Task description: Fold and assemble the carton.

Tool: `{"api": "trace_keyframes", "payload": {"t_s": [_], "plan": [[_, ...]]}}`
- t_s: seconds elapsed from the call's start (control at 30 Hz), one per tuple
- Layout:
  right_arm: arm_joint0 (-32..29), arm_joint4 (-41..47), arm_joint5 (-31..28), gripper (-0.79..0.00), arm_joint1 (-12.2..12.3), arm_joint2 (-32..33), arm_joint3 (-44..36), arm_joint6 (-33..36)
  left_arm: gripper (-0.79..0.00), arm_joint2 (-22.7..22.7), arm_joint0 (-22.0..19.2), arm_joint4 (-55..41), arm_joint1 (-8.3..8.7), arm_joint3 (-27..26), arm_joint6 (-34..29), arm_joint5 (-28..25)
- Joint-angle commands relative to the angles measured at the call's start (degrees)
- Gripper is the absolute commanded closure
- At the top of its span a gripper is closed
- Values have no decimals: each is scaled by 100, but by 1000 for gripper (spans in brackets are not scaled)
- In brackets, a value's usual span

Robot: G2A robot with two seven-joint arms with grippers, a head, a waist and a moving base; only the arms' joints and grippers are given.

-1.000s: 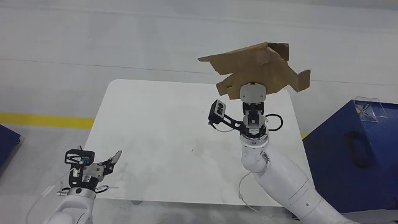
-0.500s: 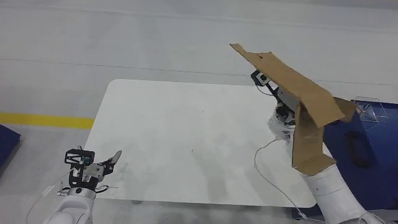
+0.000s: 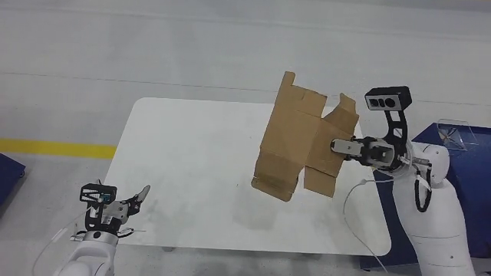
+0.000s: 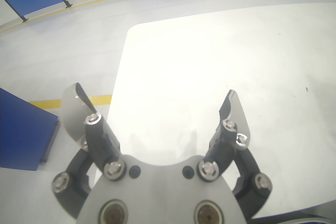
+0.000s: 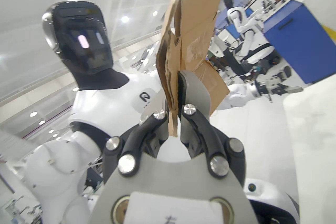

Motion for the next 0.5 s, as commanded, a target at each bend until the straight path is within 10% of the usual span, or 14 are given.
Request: {"api": "trace_keyframes", "payload": {"t_s": [0.0, 0.47], "plan": [[-129, -416, -242, 0, 0, -51, -26, -241, -785, 0, 0, 0, 0, 0, 0, 0], [-64, -731, -477, 0, 14, 82, -236, -479, -785, 0, 0, 0, 0, 0, 0, 0]]}}
